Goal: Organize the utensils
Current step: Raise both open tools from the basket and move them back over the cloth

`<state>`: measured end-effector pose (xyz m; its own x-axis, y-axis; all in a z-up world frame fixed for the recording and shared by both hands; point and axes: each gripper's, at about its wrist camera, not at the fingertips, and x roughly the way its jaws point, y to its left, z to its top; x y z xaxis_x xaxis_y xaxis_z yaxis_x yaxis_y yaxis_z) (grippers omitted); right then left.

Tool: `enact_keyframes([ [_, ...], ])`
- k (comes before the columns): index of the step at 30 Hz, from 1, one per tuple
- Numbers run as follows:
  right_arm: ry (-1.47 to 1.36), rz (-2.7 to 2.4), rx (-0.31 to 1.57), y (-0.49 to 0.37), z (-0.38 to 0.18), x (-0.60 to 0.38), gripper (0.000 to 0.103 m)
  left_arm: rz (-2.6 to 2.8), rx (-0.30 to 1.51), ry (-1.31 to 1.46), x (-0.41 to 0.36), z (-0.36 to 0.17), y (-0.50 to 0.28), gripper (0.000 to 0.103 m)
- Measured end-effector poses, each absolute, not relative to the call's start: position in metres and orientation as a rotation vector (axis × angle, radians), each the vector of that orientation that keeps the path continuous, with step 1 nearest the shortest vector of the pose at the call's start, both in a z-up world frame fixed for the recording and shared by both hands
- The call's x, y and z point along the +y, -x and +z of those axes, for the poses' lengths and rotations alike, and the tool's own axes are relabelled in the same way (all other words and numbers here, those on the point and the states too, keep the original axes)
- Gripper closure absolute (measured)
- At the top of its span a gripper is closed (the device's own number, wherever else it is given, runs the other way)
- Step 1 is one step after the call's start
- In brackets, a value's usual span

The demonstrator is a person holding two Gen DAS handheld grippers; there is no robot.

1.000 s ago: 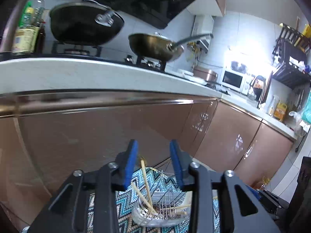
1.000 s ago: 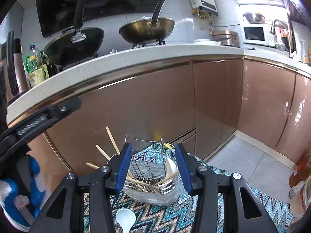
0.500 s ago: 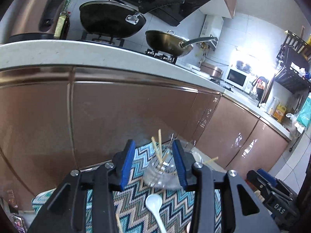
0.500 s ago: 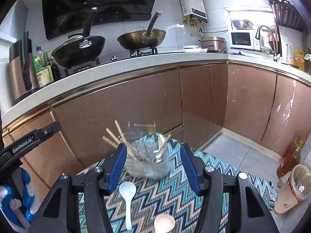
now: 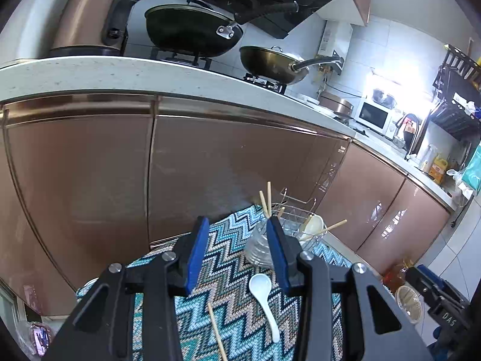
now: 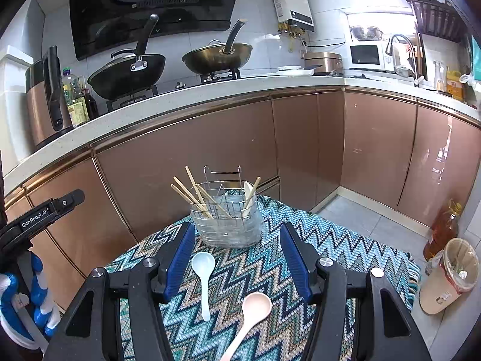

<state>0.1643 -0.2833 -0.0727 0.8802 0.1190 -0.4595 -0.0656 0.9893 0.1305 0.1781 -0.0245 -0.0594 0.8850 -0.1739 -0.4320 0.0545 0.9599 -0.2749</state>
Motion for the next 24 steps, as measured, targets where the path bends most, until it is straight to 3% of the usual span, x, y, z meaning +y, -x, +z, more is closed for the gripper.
enact_keyframes([
  [24, -0.147, 0.066, 0.445, -0.091, -0.064, -0.299, 0.047, -0.092, 0.483, 0.248, 0.007, -0.048, -0.123, 0.065],
])
